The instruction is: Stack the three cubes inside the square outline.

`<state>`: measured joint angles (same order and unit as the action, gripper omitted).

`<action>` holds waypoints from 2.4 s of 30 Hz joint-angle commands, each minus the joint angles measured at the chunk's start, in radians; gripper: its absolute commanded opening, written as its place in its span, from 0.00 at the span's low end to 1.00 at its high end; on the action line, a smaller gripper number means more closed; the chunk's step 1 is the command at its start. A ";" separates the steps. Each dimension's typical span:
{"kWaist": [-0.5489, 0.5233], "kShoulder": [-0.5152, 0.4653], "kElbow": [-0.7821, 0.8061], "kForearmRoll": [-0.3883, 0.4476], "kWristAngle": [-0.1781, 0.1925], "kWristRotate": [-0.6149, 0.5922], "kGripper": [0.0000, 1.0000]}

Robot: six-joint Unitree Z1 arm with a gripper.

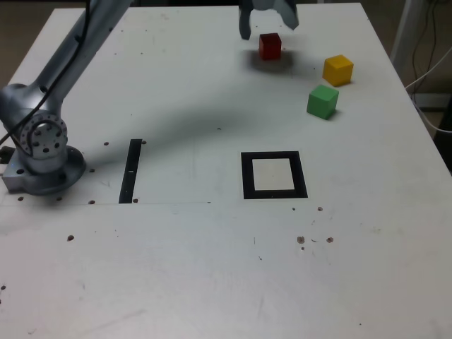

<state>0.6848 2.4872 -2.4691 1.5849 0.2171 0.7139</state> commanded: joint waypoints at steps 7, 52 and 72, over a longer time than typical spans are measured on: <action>0.001 0.026 0.021 0.004 -0.029 -0.002 0.91; -0.006 0.066 0.001 -0.032 -0.019 -0.021 0.34; -0.095 -0.183 0.285 -0.091 0.033 -0.052 0.26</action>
<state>0.6003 2.3663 -2.2506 1.5080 0.2504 0.6714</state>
